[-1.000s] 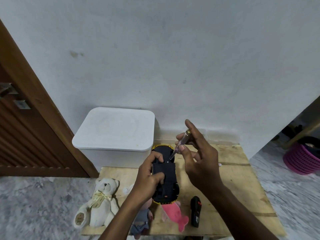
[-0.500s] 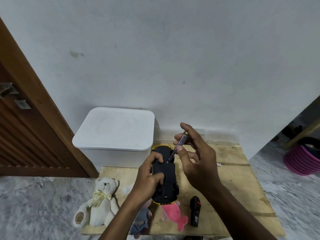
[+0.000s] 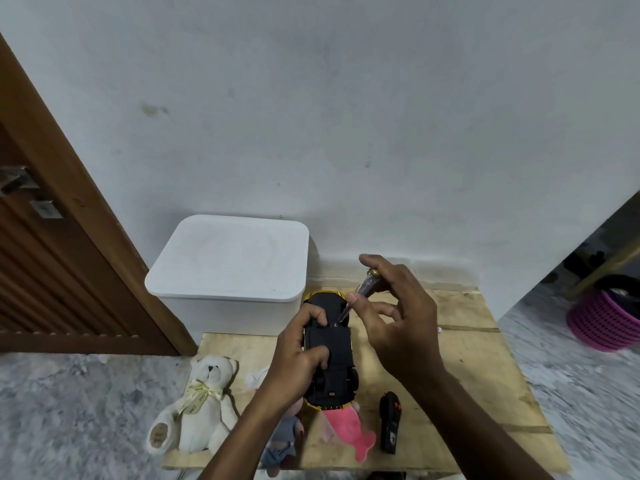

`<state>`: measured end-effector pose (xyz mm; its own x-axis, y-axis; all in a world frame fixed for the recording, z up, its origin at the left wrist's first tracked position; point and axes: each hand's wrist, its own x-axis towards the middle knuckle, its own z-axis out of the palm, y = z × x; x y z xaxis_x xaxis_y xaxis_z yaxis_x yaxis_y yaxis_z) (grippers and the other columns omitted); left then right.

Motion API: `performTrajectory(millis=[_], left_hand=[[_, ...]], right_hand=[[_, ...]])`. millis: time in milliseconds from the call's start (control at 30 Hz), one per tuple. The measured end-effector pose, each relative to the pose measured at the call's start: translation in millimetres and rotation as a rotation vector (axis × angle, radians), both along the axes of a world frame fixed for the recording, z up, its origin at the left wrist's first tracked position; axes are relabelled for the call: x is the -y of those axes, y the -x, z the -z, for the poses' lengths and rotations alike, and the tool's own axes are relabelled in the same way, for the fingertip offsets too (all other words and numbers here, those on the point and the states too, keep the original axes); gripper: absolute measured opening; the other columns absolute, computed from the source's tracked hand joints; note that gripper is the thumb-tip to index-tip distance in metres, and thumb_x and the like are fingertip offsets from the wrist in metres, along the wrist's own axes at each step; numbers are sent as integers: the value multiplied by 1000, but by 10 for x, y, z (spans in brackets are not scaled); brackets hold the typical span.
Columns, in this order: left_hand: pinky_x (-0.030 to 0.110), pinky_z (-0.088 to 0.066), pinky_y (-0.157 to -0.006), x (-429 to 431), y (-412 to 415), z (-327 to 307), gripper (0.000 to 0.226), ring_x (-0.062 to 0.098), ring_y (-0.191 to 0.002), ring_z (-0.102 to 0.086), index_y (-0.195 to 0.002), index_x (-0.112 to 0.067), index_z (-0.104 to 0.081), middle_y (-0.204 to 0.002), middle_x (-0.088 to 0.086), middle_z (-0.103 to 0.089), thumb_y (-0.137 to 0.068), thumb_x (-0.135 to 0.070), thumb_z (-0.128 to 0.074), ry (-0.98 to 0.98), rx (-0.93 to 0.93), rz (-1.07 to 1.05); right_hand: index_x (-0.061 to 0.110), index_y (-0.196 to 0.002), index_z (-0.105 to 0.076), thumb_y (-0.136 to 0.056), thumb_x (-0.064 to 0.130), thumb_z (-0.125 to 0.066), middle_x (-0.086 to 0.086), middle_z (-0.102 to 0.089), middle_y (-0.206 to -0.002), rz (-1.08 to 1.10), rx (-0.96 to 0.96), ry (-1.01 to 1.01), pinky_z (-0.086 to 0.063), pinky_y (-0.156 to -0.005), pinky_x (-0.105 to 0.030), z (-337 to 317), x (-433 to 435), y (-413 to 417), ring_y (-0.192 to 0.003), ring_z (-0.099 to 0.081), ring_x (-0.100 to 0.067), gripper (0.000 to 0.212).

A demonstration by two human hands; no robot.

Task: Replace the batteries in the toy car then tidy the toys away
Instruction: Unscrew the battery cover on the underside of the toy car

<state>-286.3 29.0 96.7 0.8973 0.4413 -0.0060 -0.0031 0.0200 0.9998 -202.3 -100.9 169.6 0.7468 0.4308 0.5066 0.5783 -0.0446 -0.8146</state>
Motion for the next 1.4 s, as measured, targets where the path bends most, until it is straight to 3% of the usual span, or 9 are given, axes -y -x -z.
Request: performTrajectory(millis=[200,367,567,767,933,1100,1167,1300,1400], left_hand=[[26,-35,-46,-4,8,1,39,19,-59,-41,-86,-18,-50,-68,0,-50,-53,3,-49,20,-7,5],[25,-36,-46,17,-6,-31,39,17,-58,-42,-88,-16,-50,-69,-1,-52,-54,3,-49,13,-3,9],[25,-35,-47,11,-22,-5,39,18,-60,-41,-87,-17,-50,-71,-1,-51,-53,3,-49,11,-8,22],[26,-36,-46,19,-41,-19,40,17,-58,-44,-89,-17,-49,-71,-2,-53,-55,3,-50,-4,-8,31],[26,-34,-47,10,-54,11,40,19,-59,-41,-88,-17,-49,-72,0,-51,-53,3,-49,0,-12,21],[24,-35,-46,14,-49,-9,40,17,-56,-41,-87,-17,-49,-68,-3,-51,-52,3,-49,10,4,18],[24,-35,-47,22,-62,-14,40,17,-58,-42,-87,-16,-49,-68,-4,-51,-52,3,-49,6,6,17],[24,-34,-47,29,-76,-10,39,17,-57,-41,-87,-15,-49,-68,-4,-50,-52,3,-49,5,0,19],[24,-34,-47,44,-73,-23,39,18,-56,-40,-88,-14,-49,-67,-1,-50,-53,3,-49,0,5,20]], right_hand=[[51,-137,-44,-91,-6,-61,8,-68,-108,-36,-55,25,-50,-60,-10,10,15,-7,-101,-69,-13,76],[37,-129,-58,-82,4,-79,14,-60,-101,4,42,15,-62,-67,-27,0,-7,15,-96,-66,-13,61],[45,-141,-44,-90,-5,-62,8,-69,-108,3,-31,8,-51,-61,-10,8,2,-18,-102,-70,-12,73],[40,-128,-59,-83,2,-77,10,-62,-101,42,28,2,-62,-66,-28,-1,7,-17,-94,-67,-15,61],[47,-133,-50,-89,-6,-63,7,-71,-104,31,-54,-1,-50,-58,-10,-5,24,-30,-98,-71,-10,69],[41,-122,-61,-82,3,-78,8,-64,-101,33,-21,-7,-63,-66,-30,-13,35,-29,-96,-68,-16,58],[41,-128,-59,-84,-1,-74,8,-62,-99,28,-21,-8,-63,-66,-30,-1,39,-47,-95,-67,-19,63],[47,-136,-49,-90,-6,-61,7,-69,-105,1,-59,-3,-51,-61,-12,-14,61,-51,-98,-70,-15,71],[44,-129,-55,-86,-1,-71,8,-68,-104,2,-41,4,-61,-68,-24,-45,53,-31,-101,-69,-12,64]])
